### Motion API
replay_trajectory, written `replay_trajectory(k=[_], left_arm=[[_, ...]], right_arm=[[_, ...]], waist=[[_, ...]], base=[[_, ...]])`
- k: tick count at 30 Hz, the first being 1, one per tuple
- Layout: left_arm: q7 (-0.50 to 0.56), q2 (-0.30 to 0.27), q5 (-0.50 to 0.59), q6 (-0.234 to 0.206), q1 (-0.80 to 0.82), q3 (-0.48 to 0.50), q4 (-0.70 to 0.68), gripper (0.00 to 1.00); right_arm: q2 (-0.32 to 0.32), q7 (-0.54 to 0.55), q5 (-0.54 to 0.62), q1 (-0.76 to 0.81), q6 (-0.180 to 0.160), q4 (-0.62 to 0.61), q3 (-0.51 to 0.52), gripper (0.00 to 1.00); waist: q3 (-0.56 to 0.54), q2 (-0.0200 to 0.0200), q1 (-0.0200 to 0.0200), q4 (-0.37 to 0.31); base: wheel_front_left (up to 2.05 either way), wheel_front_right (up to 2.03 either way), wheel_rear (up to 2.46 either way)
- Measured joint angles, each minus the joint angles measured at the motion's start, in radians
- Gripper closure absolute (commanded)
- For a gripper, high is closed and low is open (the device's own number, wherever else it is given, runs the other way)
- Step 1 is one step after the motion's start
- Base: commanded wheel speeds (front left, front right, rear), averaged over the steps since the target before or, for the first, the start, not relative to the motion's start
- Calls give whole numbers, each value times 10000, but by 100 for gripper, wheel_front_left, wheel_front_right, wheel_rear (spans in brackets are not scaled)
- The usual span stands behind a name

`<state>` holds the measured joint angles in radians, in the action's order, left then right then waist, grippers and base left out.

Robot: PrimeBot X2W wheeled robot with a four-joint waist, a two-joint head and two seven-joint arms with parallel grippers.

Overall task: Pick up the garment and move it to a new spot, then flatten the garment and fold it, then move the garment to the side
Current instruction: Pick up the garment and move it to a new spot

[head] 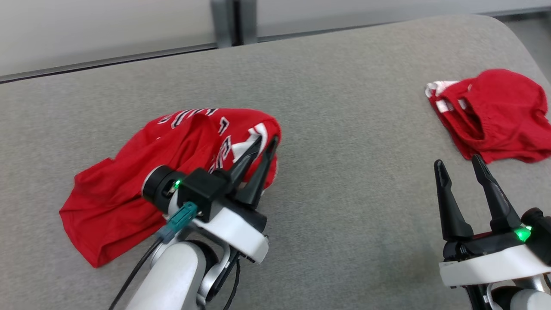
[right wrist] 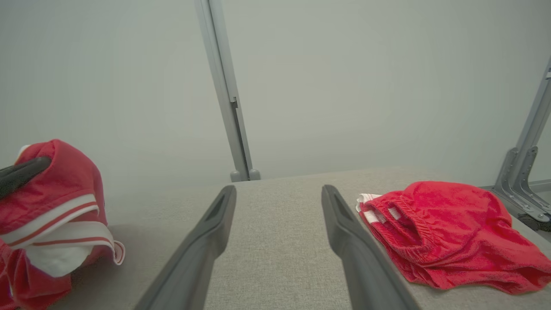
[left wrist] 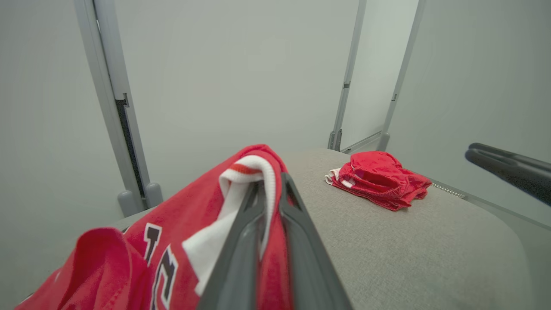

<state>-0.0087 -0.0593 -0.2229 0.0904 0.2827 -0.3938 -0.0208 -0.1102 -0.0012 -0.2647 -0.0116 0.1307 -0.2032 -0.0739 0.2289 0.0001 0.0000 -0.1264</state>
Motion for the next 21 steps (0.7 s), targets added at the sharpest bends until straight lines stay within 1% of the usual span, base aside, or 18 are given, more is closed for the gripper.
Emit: replay_trajectory(k=[5,8,9,10,11,12,15,18,21], left_arm=[[188,52,61,184,972,-867,756,100],[165,67,71,244,1259,-1304,1450,100],[46,69,46,249,1317,-1381,1645,75],[-100,73,-8,274,1356,-1406,1822,75],[-155,67,8,272,1387,-1457,2017,9],[-314,61,8,272,1398,-1505,2151,0],[-754,77,-8,268,1454,-1661,2295,0],[-1168,81,-17,219,1495,-1770,2167,0],[-1526,69,-50,-36,1417,-1603,1873,0]], right_arm=[[196,-422,-184,-101,0,435,-21,0],[265,-631,-255,-128,0,690,-38,0],[286,-688,-280,-166,0,757,-65,0],[307,-734,-299,-208,0,828,-84,0],[324,-798,-316,-253,0,886,-88,0],[336,-830,-332,-291,0,934,-84,0],[357,-886,-326,-348,0,995,-88,0],[322,-880,-228,-390,0,1001,-38,0],[178,-819,-211,-463,0,989,-12,0]], waist=[[533,0,0,-1111],[921,0,0,-1602],[1050,0,1,-1729],[1167,0,0,-1834],[1277,0,0,-1919],[1373,0,0,-1977],[1495,0,0,-1935],[1449,0,0,-1653],[1266,0,0,-1236]], base=[[0,0,0],[0,0,0],[0,0,0],[0,0,0],[0,0,0],[0,0,0],[0,0,0],[0,0,0],[0,0,0]])
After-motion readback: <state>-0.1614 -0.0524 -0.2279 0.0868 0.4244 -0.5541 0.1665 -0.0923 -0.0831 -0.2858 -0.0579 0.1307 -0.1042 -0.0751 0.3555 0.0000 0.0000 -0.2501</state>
